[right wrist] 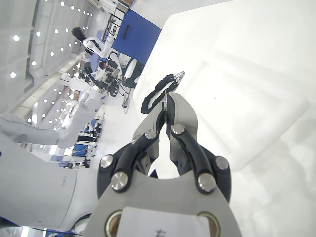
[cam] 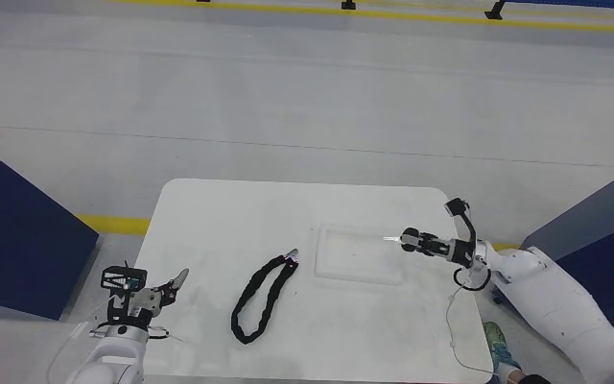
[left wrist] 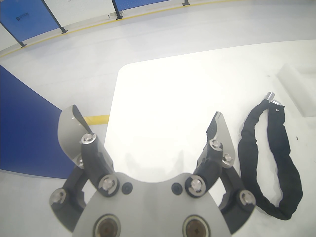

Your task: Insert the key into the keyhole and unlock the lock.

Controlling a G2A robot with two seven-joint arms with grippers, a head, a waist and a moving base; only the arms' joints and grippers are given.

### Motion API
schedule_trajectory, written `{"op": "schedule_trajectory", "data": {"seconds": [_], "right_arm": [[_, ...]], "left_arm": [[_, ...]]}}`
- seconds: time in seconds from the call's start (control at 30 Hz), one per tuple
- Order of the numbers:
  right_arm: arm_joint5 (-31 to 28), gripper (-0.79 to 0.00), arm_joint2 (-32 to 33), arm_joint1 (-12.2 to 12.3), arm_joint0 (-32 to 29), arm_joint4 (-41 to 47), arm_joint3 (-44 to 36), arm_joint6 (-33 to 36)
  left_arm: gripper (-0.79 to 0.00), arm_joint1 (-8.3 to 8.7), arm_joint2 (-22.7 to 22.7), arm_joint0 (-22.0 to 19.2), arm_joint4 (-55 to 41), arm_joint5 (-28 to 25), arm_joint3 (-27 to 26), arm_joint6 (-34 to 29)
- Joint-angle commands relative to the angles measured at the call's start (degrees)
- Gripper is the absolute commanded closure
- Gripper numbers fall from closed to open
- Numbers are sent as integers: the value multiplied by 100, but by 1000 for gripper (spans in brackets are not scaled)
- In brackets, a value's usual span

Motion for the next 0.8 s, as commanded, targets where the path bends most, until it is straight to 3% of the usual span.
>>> {"op": "schedule_trajectory", "data": {"seconds": [0.0, 0.33, 0.77], "right_arm": [[51, 0, 180, 123, -190, 354, -178, 236], [382, 0, 1173, 692, -1223, 1417, -1424, 670], [482, 0, 2295, 1208, -2585, 1370, -2702, 769]], "left_arm": [[-785, 0, 0, 0, 0, 0, 0, 0], [-785, 0, 0, 0, 0, 0, 0, 0], [-785, 0, 0, 0, 0, 0, 0, 0]]}}
